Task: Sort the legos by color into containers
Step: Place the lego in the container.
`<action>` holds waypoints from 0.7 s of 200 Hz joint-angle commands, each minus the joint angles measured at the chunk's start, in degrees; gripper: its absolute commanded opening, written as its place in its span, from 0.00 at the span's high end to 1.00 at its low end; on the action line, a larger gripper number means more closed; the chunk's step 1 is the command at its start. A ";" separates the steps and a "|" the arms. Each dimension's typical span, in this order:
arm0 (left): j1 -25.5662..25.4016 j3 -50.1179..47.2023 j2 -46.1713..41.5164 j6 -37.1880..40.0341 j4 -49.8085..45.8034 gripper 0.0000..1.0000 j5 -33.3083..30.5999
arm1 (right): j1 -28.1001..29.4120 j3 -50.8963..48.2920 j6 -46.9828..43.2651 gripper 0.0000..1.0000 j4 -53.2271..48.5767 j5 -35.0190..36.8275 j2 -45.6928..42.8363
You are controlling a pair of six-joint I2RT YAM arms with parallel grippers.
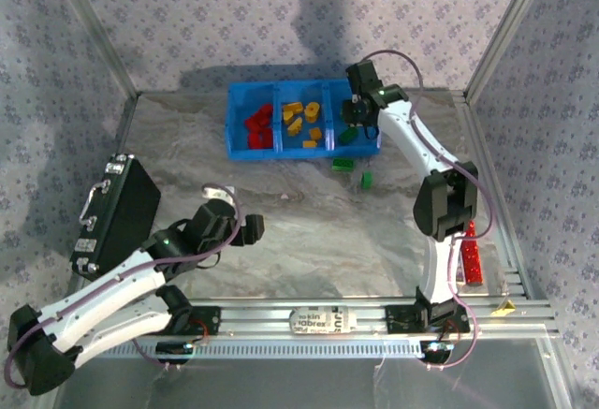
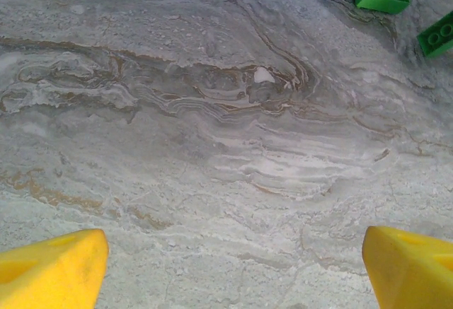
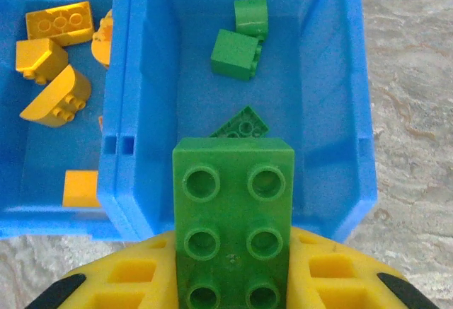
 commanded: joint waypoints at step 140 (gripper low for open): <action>-6.73 2.75 0.98 4.73 3.35 0.07 -1.56 | -0.09 0.32 -0.53 0.13 -6.54 1.08 0.77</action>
